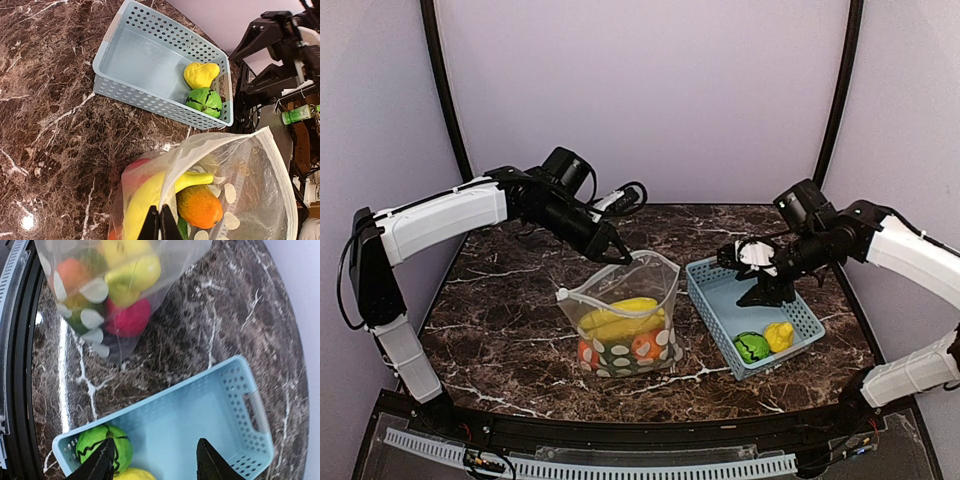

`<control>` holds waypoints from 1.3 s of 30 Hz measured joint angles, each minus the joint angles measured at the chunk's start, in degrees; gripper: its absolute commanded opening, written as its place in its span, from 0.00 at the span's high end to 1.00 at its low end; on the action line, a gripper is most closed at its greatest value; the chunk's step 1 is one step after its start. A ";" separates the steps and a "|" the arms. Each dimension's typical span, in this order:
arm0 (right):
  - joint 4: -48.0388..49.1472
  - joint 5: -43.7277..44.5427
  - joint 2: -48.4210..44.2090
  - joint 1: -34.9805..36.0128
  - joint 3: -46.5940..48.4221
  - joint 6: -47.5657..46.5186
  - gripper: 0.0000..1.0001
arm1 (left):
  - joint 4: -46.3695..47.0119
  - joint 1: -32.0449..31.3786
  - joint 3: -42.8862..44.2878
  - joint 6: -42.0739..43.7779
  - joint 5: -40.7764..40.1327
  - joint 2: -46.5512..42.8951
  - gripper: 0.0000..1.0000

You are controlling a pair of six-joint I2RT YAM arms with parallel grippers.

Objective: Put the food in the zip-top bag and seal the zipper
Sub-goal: Adjust the zipper food storage bag at the center of the board, then pick up the fake fruit from the bin.

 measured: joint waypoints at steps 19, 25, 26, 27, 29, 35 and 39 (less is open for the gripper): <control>-3.45 7.78 -4.52 -11.67 -13.62 4.26 0.44 | 4.44 0.00 -6.51 -0.20 -0.04 -2.49 0.99; -6.16 9.46 -4.59 -11.98 -15.39 5.03 0.42 | 8.28 0.00 -9.70 -1.86 -0.70 -7.19 0.99; -6.71 9.99 -4.59 -12.09 -16.31 5.01 0.41 | 8.94 0.00 -10.23 -2.19 -0.72 -8.02 0.99; -7.04 10.25 -4.59 -12.22 -16.65 5.01 0.41 | 9.86 0.00 -10.93 -2.54 -0.74 -9.07 0.99; -7.61 10.80 -4.59 -12.50 -17.79 4.98 0.41 | 10.86 0.00 -11.63 -3.04 -0.72 -10.43 0.99; -7.39 12.07 -3.10 -13.33 -18.25 5.27 0.41 | 12.31 0.00 -11.78 -4.26 -0.63 -11.15 0.99; -6.58 12.92 -1.64 -13.57 -18.25 5.29 0.43 | 12.72 0.00 -12.02 -4.68 -0.59 -11.15 0.99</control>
